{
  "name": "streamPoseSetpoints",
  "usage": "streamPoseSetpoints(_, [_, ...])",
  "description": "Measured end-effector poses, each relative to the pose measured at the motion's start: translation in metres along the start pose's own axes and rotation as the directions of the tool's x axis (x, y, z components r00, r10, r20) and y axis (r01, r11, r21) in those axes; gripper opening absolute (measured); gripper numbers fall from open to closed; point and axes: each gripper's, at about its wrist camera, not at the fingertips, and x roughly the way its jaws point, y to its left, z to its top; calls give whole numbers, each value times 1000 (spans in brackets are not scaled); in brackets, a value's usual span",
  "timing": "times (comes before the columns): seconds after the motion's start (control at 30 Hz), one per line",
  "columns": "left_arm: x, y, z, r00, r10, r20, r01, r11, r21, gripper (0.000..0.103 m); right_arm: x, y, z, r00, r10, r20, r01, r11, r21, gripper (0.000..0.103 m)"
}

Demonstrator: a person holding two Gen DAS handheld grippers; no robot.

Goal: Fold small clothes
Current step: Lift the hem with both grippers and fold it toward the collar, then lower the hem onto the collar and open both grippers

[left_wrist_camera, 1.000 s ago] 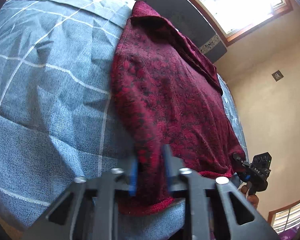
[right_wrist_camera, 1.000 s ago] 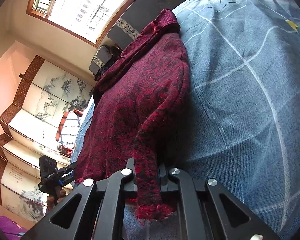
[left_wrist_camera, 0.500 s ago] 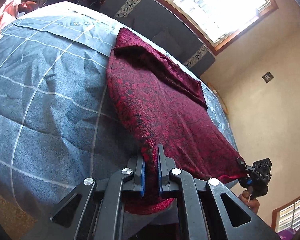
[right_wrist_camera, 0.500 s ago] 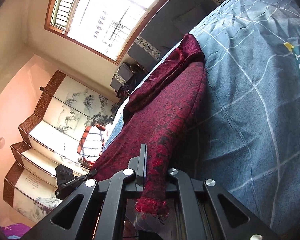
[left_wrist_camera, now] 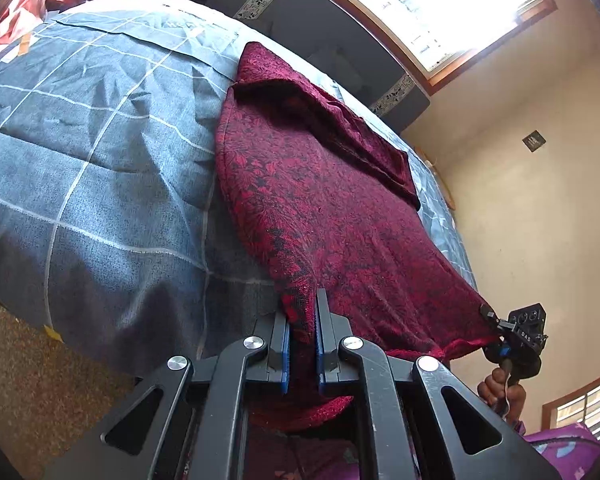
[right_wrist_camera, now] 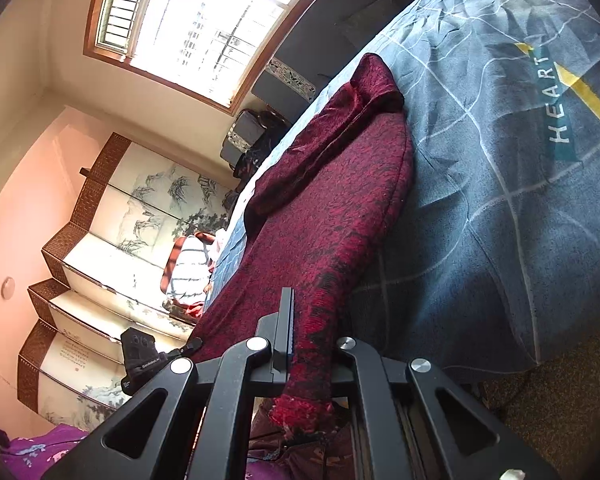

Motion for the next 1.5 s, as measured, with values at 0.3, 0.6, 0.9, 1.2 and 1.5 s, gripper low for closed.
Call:
streamPoseSetpoints(0.3, [4,-28,55,998,-45,47,43,998,50,10,15,18,47,999,44,9,-44,999,-28,6])
streamPoseSetpoints(0.6, [32,-32,139,986,-66,150,66,998,5,10,60,28,132,999,33,19,-31,996,-79,6])
streamPoseSetpoints(0.9, [93,-3,215,983,20,180,-6,997,-77,11,118,2,211,999,-21,28,22,999,-35,7])
streamPoseSetpoints(1.2, [147,21,260,986,85,144,-66,989,-132,11,174,-26,259,999,-43,13,43,999,13,8])
streamPoseSetpoints(1.5, [152,39,273,975,57,217,-7,974,-225,74,214,-76,273,999,32,12,-34,976,214,20])
